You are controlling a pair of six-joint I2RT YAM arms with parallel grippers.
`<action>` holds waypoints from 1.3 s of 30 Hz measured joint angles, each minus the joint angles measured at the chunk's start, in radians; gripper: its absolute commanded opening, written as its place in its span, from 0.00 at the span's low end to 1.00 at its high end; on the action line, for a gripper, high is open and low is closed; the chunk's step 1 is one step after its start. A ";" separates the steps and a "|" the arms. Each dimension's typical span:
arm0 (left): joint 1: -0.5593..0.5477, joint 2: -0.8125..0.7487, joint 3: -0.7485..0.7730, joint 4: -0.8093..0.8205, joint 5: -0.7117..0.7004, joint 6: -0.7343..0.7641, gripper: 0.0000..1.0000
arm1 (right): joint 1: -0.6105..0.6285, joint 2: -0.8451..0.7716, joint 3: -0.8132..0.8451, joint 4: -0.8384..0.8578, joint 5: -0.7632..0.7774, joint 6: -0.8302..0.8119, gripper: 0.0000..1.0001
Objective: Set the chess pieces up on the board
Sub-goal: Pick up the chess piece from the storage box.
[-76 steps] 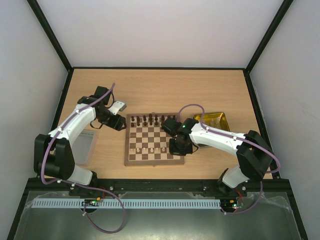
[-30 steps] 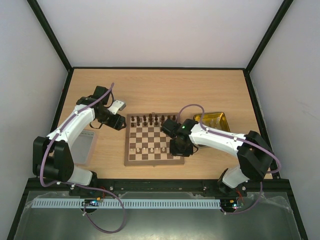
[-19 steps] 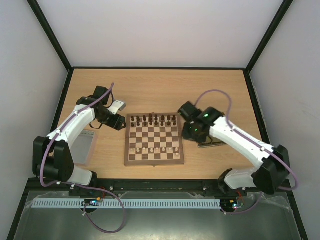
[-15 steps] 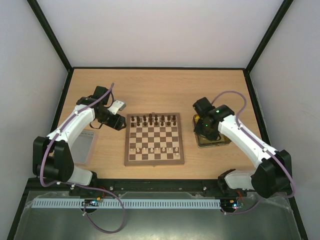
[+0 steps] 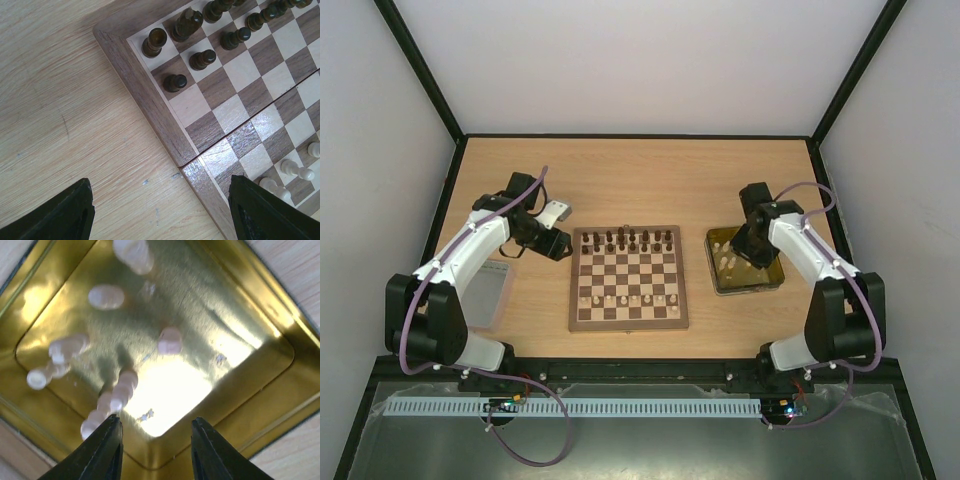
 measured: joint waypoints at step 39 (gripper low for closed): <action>0.000 0.000 -0.006 0.001 0.000 0.000 0.75 | -0.135 0.175 0.006 0.144 -0.034 -0.078 0.28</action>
